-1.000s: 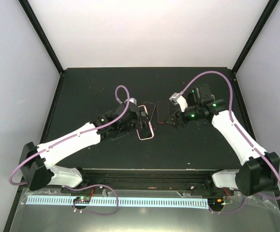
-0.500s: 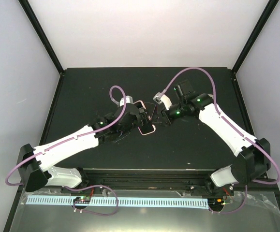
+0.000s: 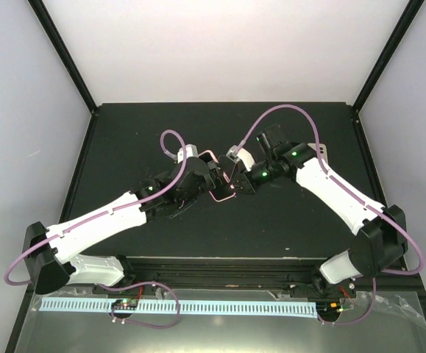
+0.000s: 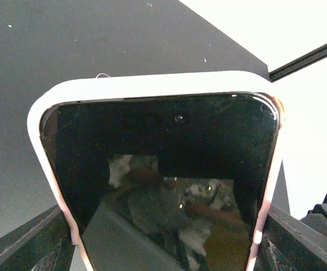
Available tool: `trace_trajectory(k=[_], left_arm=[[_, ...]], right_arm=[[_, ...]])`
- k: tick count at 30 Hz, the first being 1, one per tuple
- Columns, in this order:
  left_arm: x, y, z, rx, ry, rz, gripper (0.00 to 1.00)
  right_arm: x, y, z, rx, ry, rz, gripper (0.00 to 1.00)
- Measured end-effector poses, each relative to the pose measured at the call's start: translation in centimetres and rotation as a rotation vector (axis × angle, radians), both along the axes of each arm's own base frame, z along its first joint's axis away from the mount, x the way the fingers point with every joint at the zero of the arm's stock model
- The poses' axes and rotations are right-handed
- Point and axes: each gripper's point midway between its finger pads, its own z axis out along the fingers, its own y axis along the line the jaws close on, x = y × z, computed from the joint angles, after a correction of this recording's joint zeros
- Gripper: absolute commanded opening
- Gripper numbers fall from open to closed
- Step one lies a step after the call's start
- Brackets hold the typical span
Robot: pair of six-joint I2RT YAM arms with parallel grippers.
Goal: Take the phone out of the phone case
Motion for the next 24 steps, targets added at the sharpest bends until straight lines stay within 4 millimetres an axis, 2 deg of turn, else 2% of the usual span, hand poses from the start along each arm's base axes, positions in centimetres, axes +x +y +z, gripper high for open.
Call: trace_trajectory(k=[3, 4, 11, 14, 18, 20, 22, 24], left_arm=[[0.1, 0.1, 0.0, 0.005, -0.005, 0.003, 0.97], [0.1, 0.1, 0.0, 0.01, -0.007, 0.003, 0.99], [1.1, 1.0, 1.1, 0.06, -0.082, 0.015, 0.99], [1.0, 1.9, 2.7, 0.084, -0.167, -0.013, 0.99], [0.1, 3.8, 5.1, 0.096, -0.311, -0.074, 0.99], [-0.6, 4.2, 5.7, 0.103, -0.392, -0.137, 0.95], [-1.6, 3.7, 5.6, 0.1, -0.464, -0.228, 0.92], [-2.8, 3.1, 4.7, 0.093, -0.52, -0.334, 0.88]], right_arm=[[-0.2, 0.2, 0.2, 0.013, 0.003, 0.01, 0.05], [-0.2, 0.2, 0.2, 0.012, 0.004, 0.009, 0.04], [0.2, -0.1, -0.2, -0.003, 0.028, -0.013, 0.02], [0.7, -0.8, -0.3, -0.006, 0.037, -0.038, 0.01], [1.8, -2.7, 0.1, 0.008, 0.02, -0.095, 0.02], [1.8, -4.0, 0.5, 0.032, 0.015, -0.117, 0.02], [1.5, -5.2, 0.8, 0.05, 0.004, -0.124, 0.02], [0.9, -5.7, 1.3, 0.071, -0.013, -0.105, 0.03]])
